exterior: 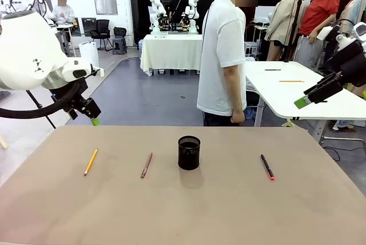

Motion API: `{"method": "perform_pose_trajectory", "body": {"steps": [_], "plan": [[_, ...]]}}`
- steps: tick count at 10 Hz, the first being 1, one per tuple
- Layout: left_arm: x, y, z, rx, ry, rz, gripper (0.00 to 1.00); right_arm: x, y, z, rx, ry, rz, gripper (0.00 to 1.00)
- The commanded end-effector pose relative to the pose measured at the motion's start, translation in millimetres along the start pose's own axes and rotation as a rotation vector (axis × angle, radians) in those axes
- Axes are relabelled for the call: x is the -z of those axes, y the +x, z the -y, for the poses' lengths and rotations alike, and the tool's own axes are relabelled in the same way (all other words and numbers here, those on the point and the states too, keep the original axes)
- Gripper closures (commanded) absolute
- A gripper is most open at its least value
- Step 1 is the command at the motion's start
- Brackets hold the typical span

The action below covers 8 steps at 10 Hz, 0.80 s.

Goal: Place the pens into the pen holder.
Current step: Pick up a writing instrument from the table and place it into the Pen holder.

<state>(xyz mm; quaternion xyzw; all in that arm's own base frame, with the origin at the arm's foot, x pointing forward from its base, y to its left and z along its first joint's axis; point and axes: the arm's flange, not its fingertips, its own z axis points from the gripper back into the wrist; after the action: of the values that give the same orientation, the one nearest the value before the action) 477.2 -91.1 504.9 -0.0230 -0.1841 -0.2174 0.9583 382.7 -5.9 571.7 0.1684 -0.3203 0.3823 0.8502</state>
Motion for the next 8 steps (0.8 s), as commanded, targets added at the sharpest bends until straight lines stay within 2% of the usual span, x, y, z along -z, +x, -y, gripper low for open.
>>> {"method": "perform_pose_trajectory", "body": {"steps": [1, 2, 3, 6, 8], "plan": [[-4.6, -2.4, -1.6, -0.006, -0.01, 0.009, 0.0, 0.3, 0.9, 0.6, -0.003, 0.017, 0.022, 0.0], [0.0, 0.0, 0.0, 0.0, 0.0, 0.0, 0.0, 0.3, 0.9, 0.6, -0.003, 0.017, 0.022, 0.0], [10.4, 7.3, -9.8, -0.048, 0.076, -0.063, 0.0, 0.3, 0.9, 0.6, -0.003, 0.017, 0.022, 0.0], [52.5, 29.9, -33.5, -0.196, 0.066, -0.167, 0.0, 0.3, 0.9, 0.6, -0.003, 0.017, 0.022, 0.0], [86.6, 36.8, -37.1, -0.229, 0.085, -0.221, 0.0, 0.3, 0.9, 0.6, -0.003, 0.017, 0.022, 0.0]]}}
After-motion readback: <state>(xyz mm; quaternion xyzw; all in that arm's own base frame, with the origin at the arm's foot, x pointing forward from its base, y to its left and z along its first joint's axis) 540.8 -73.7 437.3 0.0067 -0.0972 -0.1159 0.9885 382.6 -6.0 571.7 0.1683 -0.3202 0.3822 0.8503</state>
